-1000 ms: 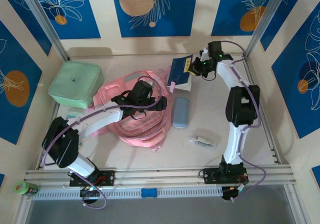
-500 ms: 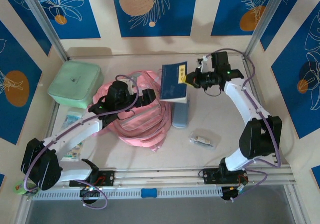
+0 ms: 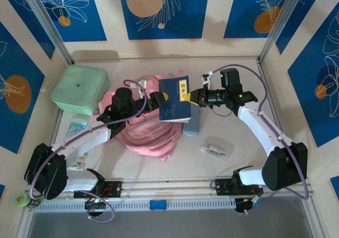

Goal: Pack the student bag

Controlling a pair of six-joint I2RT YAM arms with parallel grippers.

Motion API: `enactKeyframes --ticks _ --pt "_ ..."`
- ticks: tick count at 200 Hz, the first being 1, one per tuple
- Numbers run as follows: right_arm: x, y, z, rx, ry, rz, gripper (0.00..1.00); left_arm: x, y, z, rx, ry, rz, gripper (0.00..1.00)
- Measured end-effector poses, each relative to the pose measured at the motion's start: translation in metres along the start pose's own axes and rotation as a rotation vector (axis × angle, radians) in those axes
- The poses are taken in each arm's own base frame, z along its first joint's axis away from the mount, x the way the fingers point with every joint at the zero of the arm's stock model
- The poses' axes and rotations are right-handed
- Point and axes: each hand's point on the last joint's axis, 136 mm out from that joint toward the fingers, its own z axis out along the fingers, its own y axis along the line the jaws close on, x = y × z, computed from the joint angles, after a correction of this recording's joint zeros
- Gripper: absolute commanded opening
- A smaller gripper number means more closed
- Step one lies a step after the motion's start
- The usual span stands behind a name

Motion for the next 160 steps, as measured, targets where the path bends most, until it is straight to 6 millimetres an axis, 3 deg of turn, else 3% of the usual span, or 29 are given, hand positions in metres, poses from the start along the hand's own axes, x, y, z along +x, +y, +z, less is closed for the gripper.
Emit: enactKeyframes --ticks 45,83,105,160 --pt "0.002 0.006 0.006 -0.035 0.009 -0.013 0.03 0.005 -0.008 0.002 0.021 0.012 -0.009 0.25" --pt "0.004 0.004 0.008 -0.043 0.009 -0.017 0.22 0.006 -0.011 0.003 0.021 0.018 -0.025 0.0" --pt "0.005 0.001 0.008 -0.037 0.011 -0.01 0.35 0.007 -0.011 0.003 0.017 0.022 -0.032 0.0" --pt "0.01 -0.006 -0.007 -0.021 -0.02 -0.002 0.8 0.006 -0.011 0.003 0.015 0.017 -0.054 0.0"
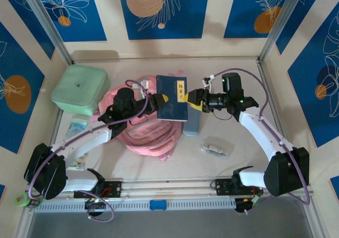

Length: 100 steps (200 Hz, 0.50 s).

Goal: Pack the student bag

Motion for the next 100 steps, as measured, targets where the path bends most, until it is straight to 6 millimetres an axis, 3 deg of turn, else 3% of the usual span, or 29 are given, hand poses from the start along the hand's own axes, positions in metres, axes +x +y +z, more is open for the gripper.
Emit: enactKeyframes --ticks 26,59,100 --pt "0.0 -0.002 -0.01 -0.011 -0.015 0.015 1.0 -0.001 -0.004 -0.001 0.011 -0.006 -0.014 0.0" --pt "0.003 0.002 -0.013 -0.053 0.006 0.036 0.99 -0.003 -0.014 -0.002 0.042 -0.013 -0.021 0.0" --pt "0.003 0.018 -0.003 -0.142 0.046 0.051 0.99 0.003 -0.037 0.005 0.102 0.002 -0.021 0.0"
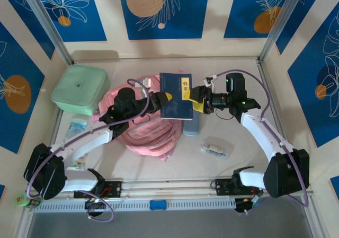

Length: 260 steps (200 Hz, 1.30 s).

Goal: Pack the student bag

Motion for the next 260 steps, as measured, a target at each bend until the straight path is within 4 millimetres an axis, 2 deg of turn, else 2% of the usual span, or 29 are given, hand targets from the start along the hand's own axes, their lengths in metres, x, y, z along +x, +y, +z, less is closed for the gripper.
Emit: enactKeyframes --ticks 25,59,90,118,144,187,226,244,260 --pt "-0.002 0.007 0.009 -0.04 0.019 0.009 0.99 -0.002 -0.008 0.005 0.025 -0.003 0.008 0.0" --pt "-0.006 0.024 0.011 -0.102 0.02 -0.003 0.99 -0.003 -0.003 0.008 0.008 -0.011 0.004 0.0" --pt "-0.008 0.031 0.008 -0.129 0.02 0.005 1.0 -0.005 -0.001 0.008 0.001 -0.022 0.004 0.0" --pt "-0.01 0.033 0.004 -0.141 0.013 0.018 0.96 -0.005 0.004 0.008 -0.02 -0.029 0.003 0.0" --pt "-0.012 0.036 -0.001 -0.149 0.004 0.023 0.89 -0.007 0.008 0.007 -0.037 -0.035 -0.001 0.0" --pt "-0.013 0.039 -0.007 -0.162 -0.004 0.034 0.69 -0.008 0.014 0.006 -0.047 -0.044 -0.016 0.0" --pt "-0.013 0.033 -0.006 -0.143 -0.008 0.048 0.39 -0.009 0.015 0.006 -0.051 -0.047 -0.02 0.0" --pt "-0.012 0.029 -0.005 -0.129 -0.008 0.059 0.31 -0.008 0.016 0.006 -0.057 -0.046 -0.022 0.0" --pt "-0.012 0.021 -0.003 -0.106 -0.008 0.07 0.18 -0.008 0.018 0.006 -0.064 -0.047 -0.025 0.0"
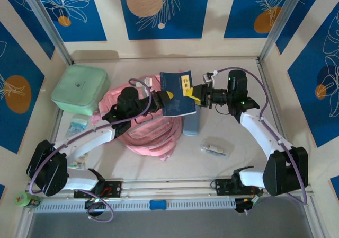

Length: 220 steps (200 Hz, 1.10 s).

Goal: Pack the student bag

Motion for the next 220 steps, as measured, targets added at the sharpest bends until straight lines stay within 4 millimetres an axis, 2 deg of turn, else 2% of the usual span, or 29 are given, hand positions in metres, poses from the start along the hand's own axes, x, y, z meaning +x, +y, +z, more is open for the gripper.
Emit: enactKeyframes --ticks 29,44,53,64,76,96,131,160,180,220 --pt "-0.001 -0.013 0.002 0.044 -0.001 0.019 0.03 0.0 0.004 0.0 -0.018 0.0 0.0 0.0" --pt "-0.001 -0.016 0.002 0.055 0.0 0.021 0.0 0.001 0.008 0.001 -0.03 0.004 -0.003 0.01" --pt "-0.001 -0.017 0.002 0.06 0.001 0.019 0.0 0.002 0.009 0.001 -0.034 0.007 -0.005 0.06" --pt "0.0 -0.019 0.001 0.068 0.002 0.022 0.0 0.003 0.01 0.001 -0.038 0.01 -0.006 0.2" --pt "0.0 -0.02 0.001 0.075 0.002 0.022 0.0 0.003 0.012 0.001 -0.044 0.012 0.01 0.31" --pt "0.0 -0.019 -0.001 0.089 0.001 0.009 0.0 0.006 0.023 -0.003 -0.096 0.019 0.037 0.46" --pt "-0.004 -0.028 -0.011 0.144 -0.027 0.011 0.0 0.009 0.04 -0.027 -0.23 0.027 0.17 0.57" --pt "-0.001 -0.042 -0.022 0.206 -0.047 0.028 0.0 0.012 0.066 -0.052 -0.41 0.058 0.366 0.59" --pt "0.005 -0.052 -0.03 0.232 -0.058 0.037 0.0 0.023 0.088 -0.062 -0.529 0.134 0.501 0.61" --pt "0.023 -0.081 -0.038 0.301 -0.054 0.084 0.0 0.072 0.124 -0.06 -0.668 0.393 0.775 0.68"
